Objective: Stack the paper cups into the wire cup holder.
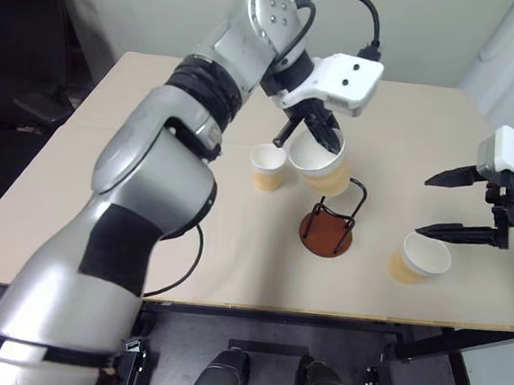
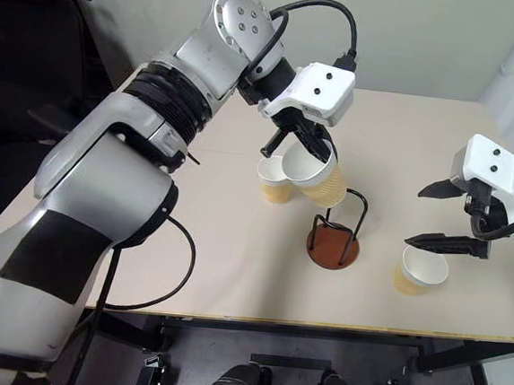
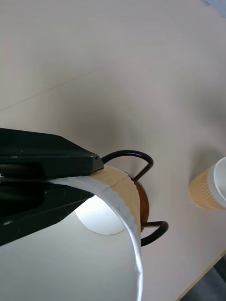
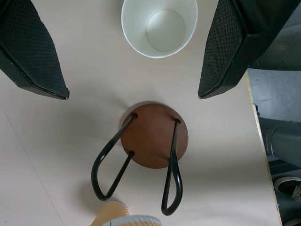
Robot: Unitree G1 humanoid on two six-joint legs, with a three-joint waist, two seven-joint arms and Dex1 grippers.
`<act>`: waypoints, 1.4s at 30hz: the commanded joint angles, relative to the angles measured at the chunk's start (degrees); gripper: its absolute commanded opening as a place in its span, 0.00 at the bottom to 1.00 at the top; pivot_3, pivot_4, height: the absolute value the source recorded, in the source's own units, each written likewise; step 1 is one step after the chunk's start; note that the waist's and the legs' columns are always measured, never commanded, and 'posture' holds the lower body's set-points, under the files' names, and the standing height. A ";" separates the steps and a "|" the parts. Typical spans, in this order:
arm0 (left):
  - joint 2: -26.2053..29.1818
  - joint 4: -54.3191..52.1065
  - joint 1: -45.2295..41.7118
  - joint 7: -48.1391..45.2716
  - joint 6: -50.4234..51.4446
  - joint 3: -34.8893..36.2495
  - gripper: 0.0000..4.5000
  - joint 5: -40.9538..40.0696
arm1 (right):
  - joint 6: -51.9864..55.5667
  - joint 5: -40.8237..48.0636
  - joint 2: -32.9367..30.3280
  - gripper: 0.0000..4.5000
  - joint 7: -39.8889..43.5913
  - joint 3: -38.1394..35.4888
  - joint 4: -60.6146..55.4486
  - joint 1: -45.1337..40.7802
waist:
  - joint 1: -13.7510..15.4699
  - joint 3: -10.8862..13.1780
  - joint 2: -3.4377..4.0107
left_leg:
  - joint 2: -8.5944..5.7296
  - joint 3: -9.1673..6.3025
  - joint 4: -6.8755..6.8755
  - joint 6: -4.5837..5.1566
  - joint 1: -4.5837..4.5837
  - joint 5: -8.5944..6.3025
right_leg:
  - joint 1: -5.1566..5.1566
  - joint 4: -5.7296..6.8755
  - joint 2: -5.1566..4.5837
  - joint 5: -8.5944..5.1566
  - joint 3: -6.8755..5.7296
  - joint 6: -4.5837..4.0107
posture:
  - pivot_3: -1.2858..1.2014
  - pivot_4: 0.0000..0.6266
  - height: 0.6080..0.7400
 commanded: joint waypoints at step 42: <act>-5.44 1.81 0.40 -1.78 -3.84 12.01 0.68 12.04 | 0.92 2.64 -1.27 1.00 -2.83 -5.22 -3.31 3.45 | -0.01 0.00 0.00 | -0.05 0.38 0.14 0.43 0.10 -0.21 | 0.05 0.00 -0.09 0.11 0.20 0.33 | 0.52 0.24 1.00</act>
